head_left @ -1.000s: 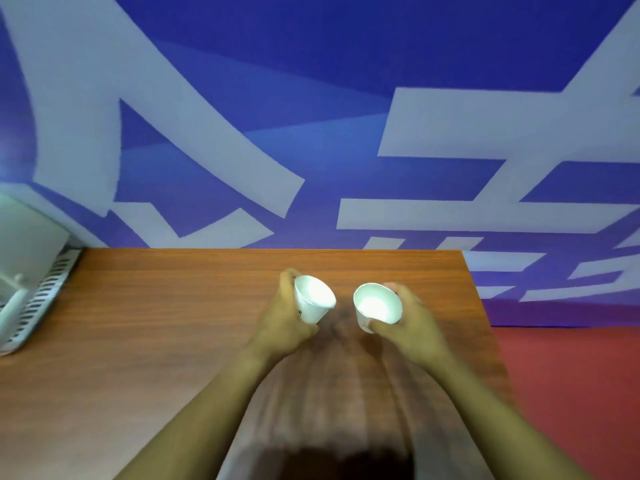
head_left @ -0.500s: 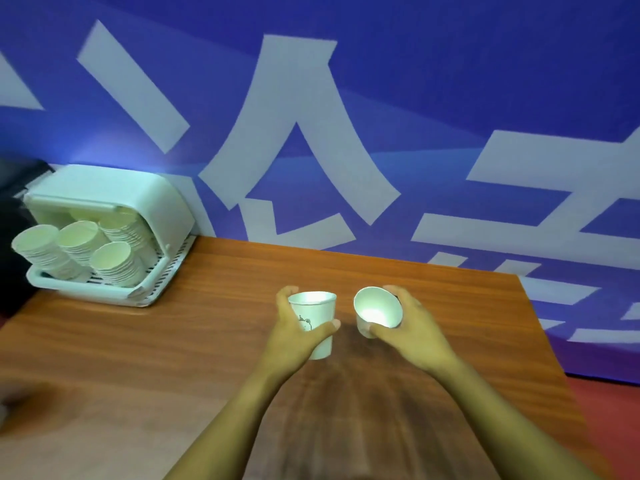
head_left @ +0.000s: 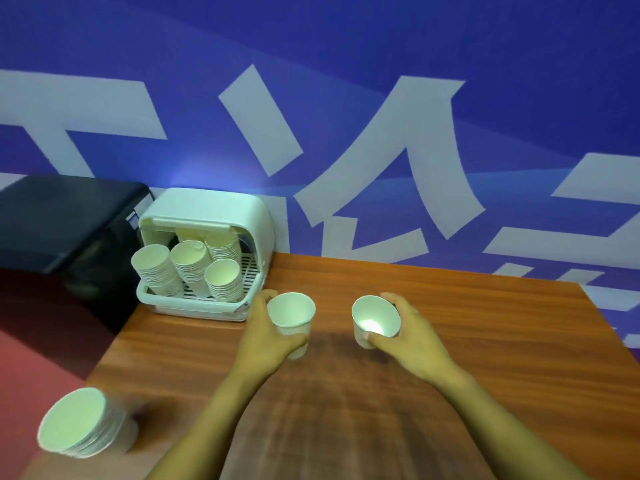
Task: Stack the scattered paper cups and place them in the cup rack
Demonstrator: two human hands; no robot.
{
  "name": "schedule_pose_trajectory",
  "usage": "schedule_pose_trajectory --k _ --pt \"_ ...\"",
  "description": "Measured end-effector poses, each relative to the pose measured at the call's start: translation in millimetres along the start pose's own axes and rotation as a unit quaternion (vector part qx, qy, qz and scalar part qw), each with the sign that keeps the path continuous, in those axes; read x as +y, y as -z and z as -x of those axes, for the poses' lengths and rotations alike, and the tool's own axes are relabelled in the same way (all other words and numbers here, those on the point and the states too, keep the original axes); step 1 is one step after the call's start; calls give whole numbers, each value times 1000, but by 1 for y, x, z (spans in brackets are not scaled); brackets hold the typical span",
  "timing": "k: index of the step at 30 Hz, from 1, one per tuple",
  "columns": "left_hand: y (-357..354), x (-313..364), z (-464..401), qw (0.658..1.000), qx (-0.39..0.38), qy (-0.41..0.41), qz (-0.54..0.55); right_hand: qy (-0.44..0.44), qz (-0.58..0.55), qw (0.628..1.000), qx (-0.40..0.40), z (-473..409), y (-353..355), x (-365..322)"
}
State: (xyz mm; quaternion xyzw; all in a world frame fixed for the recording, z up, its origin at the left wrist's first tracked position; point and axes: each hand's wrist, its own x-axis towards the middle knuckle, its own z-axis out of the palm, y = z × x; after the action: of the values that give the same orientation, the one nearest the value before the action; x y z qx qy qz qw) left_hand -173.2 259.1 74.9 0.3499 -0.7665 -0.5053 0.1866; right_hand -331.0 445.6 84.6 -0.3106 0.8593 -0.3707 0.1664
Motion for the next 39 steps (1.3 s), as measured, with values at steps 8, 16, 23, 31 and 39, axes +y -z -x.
schedule_pose_trajectory --k 8,16,23,31,39 --pt "37 -15 -7 997 18 22 -73 21 -7 999 -31 -12 -23 -19" --pt "67 -22 -14 993 72 51 -76 30 -15 997 -68 -44 -53 -29" --pt "99 -27 -40 994 95 6 -48 13 8 998 -53 -55 -57 -43" --pt "146 -35 -100 990 104 -62 -74 6 16 1000 -25 -74 -94 -82" --pt "148 -58 -143 987 38 -39 -151 -41 6 999 8 -80 -107 -88"
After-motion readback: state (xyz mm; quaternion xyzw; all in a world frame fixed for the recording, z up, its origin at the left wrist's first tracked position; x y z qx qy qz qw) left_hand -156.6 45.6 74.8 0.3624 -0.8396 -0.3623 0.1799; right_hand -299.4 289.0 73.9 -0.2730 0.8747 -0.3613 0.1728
